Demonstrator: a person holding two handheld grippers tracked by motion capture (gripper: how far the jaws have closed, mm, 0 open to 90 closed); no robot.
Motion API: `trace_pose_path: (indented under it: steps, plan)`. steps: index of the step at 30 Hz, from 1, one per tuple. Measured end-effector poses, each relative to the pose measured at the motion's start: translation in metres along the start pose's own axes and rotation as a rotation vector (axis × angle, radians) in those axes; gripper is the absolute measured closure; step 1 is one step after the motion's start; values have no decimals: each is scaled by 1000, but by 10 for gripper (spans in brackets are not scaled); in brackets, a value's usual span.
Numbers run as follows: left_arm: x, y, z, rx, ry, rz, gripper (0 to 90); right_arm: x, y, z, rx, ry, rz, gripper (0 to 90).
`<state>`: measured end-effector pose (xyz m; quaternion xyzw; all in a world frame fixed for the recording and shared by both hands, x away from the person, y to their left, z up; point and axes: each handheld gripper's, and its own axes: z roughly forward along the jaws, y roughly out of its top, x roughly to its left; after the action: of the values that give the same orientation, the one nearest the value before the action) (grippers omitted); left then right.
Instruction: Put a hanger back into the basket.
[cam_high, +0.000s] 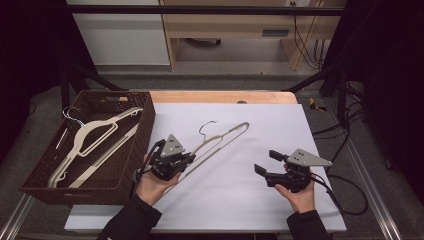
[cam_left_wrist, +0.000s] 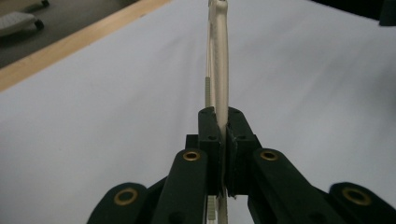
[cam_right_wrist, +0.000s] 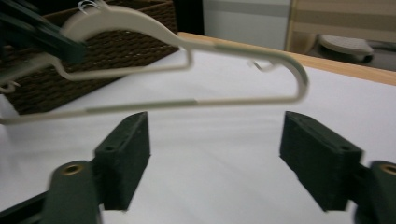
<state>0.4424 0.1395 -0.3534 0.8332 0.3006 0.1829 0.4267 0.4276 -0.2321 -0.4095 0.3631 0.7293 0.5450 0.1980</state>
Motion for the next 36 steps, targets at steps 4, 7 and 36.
trace_pose_path:
  steps: [4,7,36]
  plan:
    - [6,12,-30,-52,-31,7,868,-7,1,-10,-10,-28,26,153]
    - [13,20,-52,-74,-35,13,867,-10,1,-14,-14,-41,25,130]
    - [147,6,-159,-122,63,4,866,-20,2,-26,-20,-86,25,61]
